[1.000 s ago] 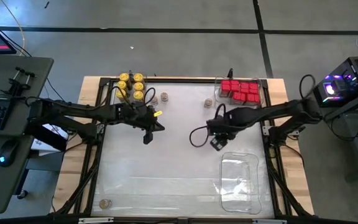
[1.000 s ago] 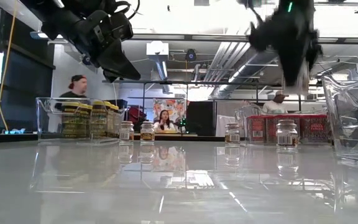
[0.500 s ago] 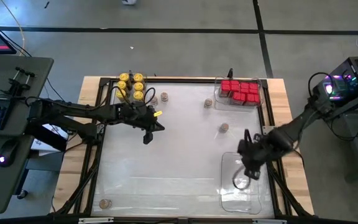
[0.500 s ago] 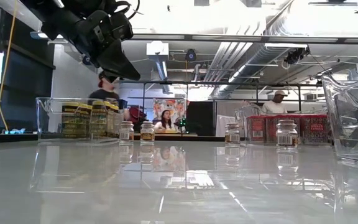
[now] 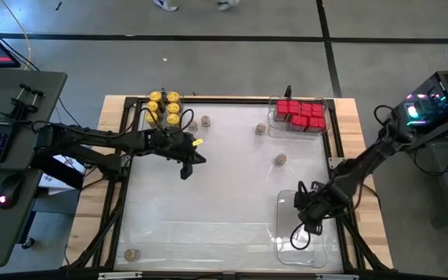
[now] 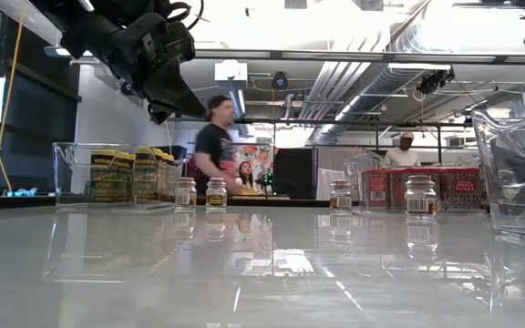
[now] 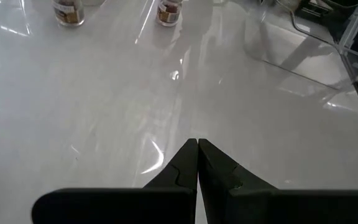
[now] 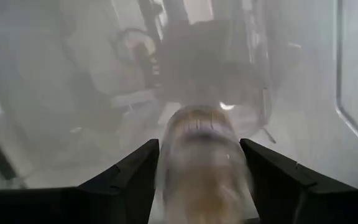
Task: Sort spices by type
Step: Put the brown seasoning bottle into the bottom right transparent bin
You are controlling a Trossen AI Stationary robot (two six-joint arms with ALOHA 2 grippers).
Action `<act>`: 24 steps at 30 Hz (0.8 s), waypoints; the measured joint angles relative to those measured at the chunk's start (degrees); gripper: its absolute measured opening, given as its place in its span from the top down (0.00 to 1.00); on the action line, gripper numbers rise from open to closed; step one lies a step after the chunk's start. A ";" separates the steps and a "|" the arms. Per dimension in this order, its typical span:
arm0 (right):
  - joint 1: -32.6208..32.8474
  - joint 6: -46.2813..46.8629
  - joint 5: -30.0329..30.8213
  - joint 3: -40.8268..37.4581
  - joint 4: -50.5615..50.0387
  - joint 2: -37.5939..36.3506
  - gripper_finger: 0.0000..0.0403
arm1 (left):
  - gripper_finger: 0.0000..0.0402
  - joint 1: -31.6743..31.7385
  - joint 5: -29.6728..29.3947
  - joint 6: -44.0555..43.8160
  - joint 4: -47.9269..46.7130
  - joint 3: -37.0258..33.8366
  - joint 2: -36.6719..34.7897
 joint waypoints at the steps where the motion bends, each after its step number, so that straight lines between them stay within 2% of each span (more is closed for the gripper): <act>1: 0.00 -0.01 -0.04 -1.00 0.65 0.00 0.46 | 1.00 0.00 0.00 -0.31 -0.01 0.00 -0.01; 10: -0.02 -0.97 -1.47 -3.69 2.45 -0.09 0.45 | 1.00 0.00 0.00 -0.48 -0.21 0.00 -0.01; 18: -0.13 -2.41 -1.97 -0.39 -3.02 0.00 0.45 | 1.00 0.00 -0.66 1.43 -0.22 -0.02 -0.01; 24: -0.13 -2.71 -5.50 5.53 -6.52 0.00 0.45 | 1.00 0.00 -0.68 1.55 -0.84 -0.02 -0.01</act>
